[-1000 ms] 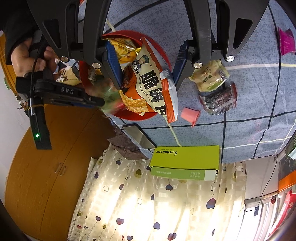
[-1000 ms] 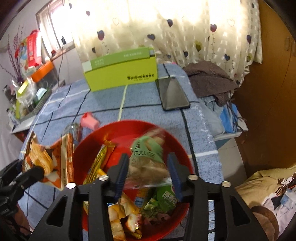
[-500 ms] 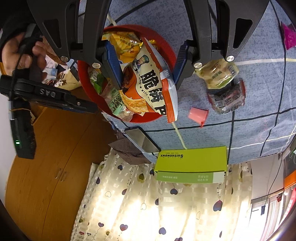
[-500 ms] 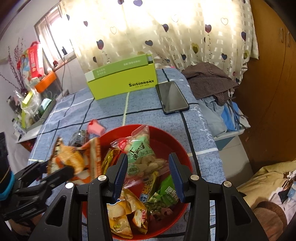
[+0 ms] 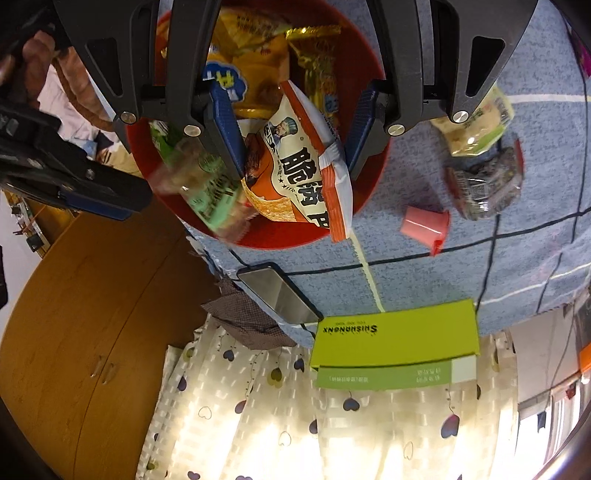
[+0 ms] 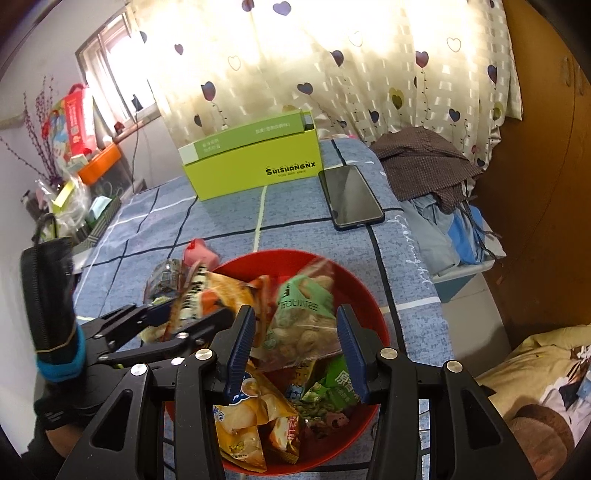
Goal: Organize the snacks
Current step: 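Open right tool dropping peanut bag while left tool drops chip bag into bowl, then move left tool toward cream noodle bag while right tool moves toward red jelly cup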
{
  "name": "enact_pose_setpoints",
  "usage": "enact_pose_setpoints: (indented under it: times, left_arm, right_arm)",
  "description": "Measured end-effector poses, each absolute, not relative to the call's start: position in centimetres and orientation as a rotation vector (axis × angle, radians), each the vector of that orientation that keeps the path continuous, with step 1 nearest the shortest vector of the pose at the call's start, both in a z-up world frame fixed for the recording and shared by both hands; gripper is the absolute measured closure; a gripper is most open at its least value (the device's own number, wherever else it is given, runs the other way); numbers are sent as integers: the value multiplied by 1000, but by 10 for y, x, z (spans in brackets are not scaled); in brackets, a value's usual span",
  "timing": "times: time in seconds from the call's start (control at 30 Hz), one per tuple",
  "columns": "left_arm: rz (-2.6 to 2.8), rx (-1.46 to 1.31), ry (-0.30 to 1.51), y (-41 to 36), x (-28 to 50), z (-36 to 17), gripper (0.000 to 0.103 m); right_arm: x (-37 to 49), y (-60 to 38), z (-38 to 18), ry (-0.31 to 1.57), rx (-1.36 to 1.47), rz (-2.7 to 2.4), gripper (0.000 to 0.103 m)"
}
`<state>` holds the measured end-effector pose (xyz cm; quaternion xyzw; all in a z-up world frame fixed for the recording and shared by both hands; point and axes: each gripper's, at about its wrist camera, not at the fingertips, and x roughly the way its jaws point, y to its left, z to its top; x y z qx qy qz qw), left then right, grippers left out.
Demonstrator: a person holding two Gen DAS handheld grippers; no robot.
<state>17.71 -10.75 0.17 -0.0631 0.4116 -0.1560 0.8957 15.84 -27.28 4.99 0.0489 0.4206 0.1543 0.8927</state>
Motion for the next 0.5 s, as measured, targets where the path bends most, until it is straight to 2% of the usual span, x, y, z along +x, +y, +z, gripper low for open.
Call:
enact_pose_setpoints:
  times: [0.1, 0.23, 0.5]
  left_arm:
    - [-333, -114, 853, -110, 179, -1, 47]
    - [-324, -108, 783, -103, 171, 10, 36]
    - [-301, -115, 721, -79, 148, 32, 36]
  right_arm:
    - [158, -272, 51, 870, 101, 324, 59]
    - [156, -269, 52, 865, 96, 331, 59]
    - [152, -257, 53, 856, 67, 359, 59]
